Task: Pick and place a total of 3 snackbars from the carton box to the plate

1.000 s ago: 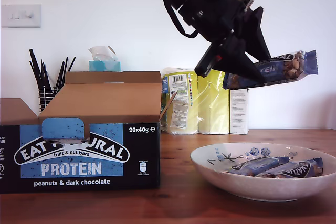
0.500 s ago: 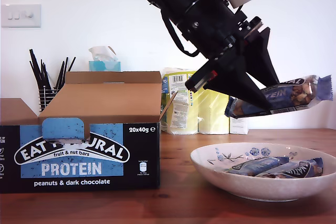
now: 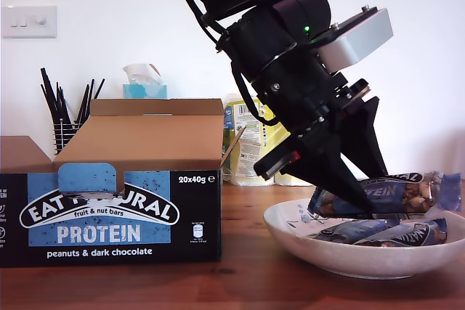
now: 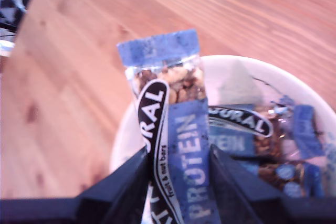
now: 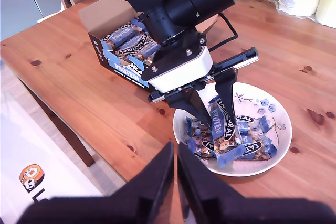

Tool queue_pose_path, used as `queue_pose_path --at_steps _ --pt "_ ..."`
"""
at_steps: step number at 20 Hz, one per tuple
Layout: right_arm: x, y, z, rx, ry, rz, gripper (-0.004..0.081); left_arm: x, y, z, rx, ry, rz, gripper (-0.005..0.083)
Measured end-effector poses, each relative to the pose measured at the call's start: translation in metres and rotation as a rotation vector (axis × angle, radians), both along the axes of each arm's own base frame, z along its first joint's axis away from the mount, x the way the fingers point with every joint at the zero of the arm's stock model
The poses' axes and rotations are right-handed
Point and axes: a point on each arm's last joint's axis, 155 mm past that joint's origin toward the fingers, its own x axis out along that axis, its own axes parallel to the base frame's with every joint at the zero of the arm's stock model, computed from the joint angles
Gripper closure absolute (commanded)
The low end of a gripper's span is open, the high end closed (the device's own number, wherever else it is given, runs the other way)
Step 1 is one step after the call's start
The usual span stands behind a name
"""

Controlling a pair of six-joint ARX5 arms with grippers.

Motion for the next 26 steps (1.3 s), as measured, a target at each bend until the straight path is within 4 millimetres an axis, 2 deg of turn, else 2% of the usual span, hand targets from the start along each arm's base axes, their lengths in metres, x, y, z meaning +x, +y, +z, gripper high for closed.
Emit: queue_pose_path --at_steps 1,5,11,15,16,18,20,22,23,26 --pt "0.000 0.000 0.000 0.000 0.000 0.000 0.0783 0.000 0.000 0.000 0.002 0.002 0.000 0.0499" --pt "0.000 0.000 0.000 -0.002 -0.002 0.001 0.0783 -0.001 0.001 -0.001 0.006 0.004 0.000 0.0331" --pt "0.000 0.000 0.000 -0.015 -0.014 0.010 0.0783 0.002 0.000 0.000 0.001 -0.010 0.005 0.0323" --pt "0.000 0.000 0.000 -0.016 -0.015 0.008 0.0783 0.020 -0.001 0.002 0.010 -0.081 0.057 0.0331" --pt "0.002 -0.002 0.000 -0.021 -0.018 -0.003 0.0783 0.026 -0.002 0.007 0.009 -0.095 0.086 0.0348" --pt "0.007 -0.008 -0.001 -0.040 -0.030 -0.041 0.0783 0.040 -0.010 0.024 -0.011 -0.114 0.170 0.0446" --pt "0.012 -0.012 0.003 -0.045 -0.052 -0.070 0.0783 0.052 -0.020 0.046 -0.048 -0.115 0.295 0.0605" --pt "0.019 -0.014 0.011 -0.035 -0.089 -0.096 0.0783 0.053 -0.023 0.068 -0.072 -0.070 0.458 0.0757" --pt "0.021 -0.014 0.016 -0.024 -0.110 -0.101 0.0783 0.051 -0.022 0.079 -0.082 -0.031 0.541 0.0802" --pt "0.029 -0.009 0.039 0.027 -0.188 -0.107 0.0783 0.043 -0.018 0.121 -0.164 0.128 0.755 0.0797"
